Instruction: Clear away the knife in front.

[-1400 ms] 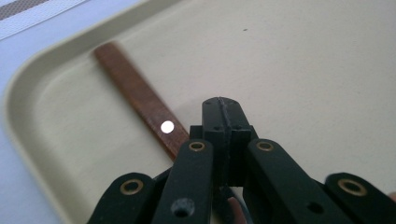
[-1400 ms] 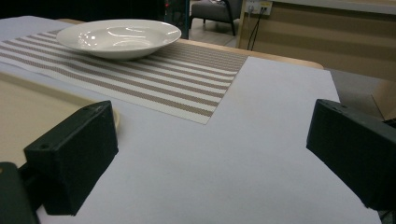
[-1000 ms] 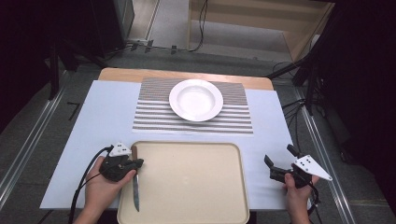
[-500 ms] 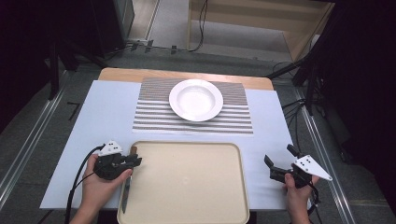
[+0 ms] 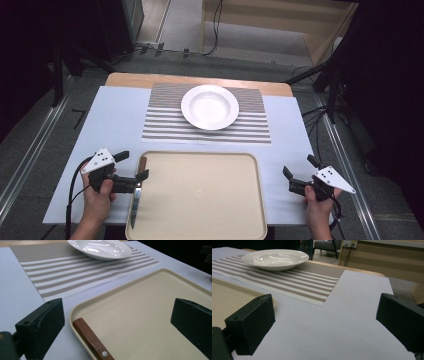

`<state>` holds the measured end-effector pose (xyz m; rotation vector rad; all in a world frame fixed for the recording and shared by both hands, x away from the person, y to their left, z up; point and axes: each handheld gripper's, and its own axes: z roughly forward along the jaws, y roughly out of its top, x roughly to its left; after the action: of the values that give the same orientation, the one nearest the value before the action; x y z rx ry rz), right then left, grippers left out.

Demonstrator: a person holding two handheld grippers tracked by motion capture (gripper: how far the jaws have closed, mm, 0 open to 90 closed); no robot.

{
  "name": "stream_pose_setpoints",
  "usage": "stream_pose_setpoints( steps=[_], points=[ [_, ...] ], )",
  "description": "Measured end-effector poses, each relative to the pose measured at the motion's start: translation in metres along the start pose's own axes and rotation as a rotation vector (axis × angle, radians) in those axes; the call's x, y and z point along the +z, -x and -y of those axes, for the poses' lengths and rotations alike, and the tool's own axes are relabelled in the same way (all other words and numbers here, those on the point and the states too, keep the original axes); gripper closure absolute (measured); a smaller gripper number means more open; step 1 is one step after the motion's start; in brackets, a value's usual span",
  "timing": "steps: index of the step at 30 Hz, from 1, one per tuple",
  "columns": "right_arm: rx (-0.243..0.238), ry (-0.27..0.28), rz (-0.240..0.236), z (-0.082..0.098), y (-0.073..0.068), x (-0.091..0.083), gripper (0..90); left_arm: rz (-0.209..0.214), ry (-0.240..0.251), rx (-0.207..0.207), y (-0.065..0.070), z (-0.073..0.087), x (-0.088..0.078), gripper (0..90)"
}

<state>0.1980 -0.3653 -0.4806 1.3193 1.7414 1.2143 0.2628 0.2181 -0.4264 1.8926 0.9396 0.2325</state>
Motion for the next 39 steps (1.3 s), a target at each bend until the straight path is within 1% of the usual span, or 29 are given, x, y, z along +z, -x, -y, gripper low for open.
stream_pose_setpoints(
  steps=[1,3,5,6,7,9,10,11,12,13,16,17,21,24,25,28,29,30,32,34,39],
  points=[
    [0.000,0.000,0.000,0.000,0.000,0.000,0.5,-0.010,0.009,0.002,-0.001,0.000,-0.002,0.0],
    [0.000,0.000,0.001,0.000,0.000,0.000,0.5,-0.007,0.027,0.002,-0.003,0.000,-0.005,0.0],
    [-0.001,0.000,0.001,0.000,0.000,0.000,0.5,-0.027,0.039,0.007,-0.005,0.000,-0.007,0.0],
    [0.000,-0.001,0.001,0.000,0.000,0.000,0.5,-0.024,0.052,0.005,-0.008,0.001,-0.011,0.0],
    [0.000,-0.001,0.001,0.000,0.000,0.000,0.5,-0.024,0.052,0.005,-0.008,0.001,-0.011,0.0],
    [-0.002,0.000,0.002,0.000,0.000,0.000,0.5,-0.041,0.062,0.010,-0.011,0.001,-0.014,0.0],
    [0.000,-0.001,0.001,0.000,0.000,0.000,0.5,-0.040,0.071,0.007,-0.013,0.001,-0.015,0.0],
    [0.001,0.001,0.001,0.000,0.000,0.000,0.5,-0.053,0.079,0.009,-0.017,0.002,-0.019,0.0],
    [0.001,0.001,0.001,0.000,0.000,0.000,0.5,-0.053,0.079,0.009,-0.017,0.002,-0.019,0.0],
    [0.000,0.000,0.001,0.000,0.000,0.000,0.5,-0.065,0.084,0.005,-0.021,0.003,-0.022,0.0],
    [0.000,0.000,0.002,0.000,0.000,0.000,0.5,-0.073,0.090,0.006,-0.025,0.004,-0.025,0.0],
    [0.001,0.001,0.001,0.000,0.000,0.000,0.5,-0.086,0.094,0.005,-0.028,0.005,-0.028,0.0],
    [0.002,0.000,0.003,0.000,0.000,0.000,0.5,-0.098,0.104,0.002,-0.033,0.007,-0.032,0.0],
    [0.003,0.000,0.003,0.000,0.000,0.000,0.5,-0.110,0.105,0.002,-0.038,0.008,-0.035,0.0],
    [0.003,0.000,0.003,0.000,0.000,0.000,0.5,-0.121,0.106,0.004,-0.042,0.010,-0.038,0.0],
    [0.003,0.000,0.003,0.000,0.000,0.000,0.5,-0.127,0.107,0.005,-0.045,0.011,-0.041,0.0],
    [0.003,0.000,0.003,0.000,0.000,0.000,0.5,-0.132,0.114,-0.002,-0.049,0.012,-0.044,0.0],
    [0.003,0.001,0.003,0.000,0.000,0.000,0.5,-0.132,0.114,-0.002,-0.049,0.012,-0.044,0.0],
    [0.004,0.001,0.003,0.000,0.000,0.000,0.5,-0.148,0.114,0.000,-0.054,0.015,-0.048,0.0],
    [0.003,0.000,0.004,0.000,0.000,0.000,0.5,-0.152,0.115,-0.005,-0.056,0.016,-0.049,0.0],
    [0.003,0.000,0.004,0.000,0.000,0.000,0.5,-0.179,0.115,-0.014,-0.063,0.019,-0.055,0.0]
  ],
)
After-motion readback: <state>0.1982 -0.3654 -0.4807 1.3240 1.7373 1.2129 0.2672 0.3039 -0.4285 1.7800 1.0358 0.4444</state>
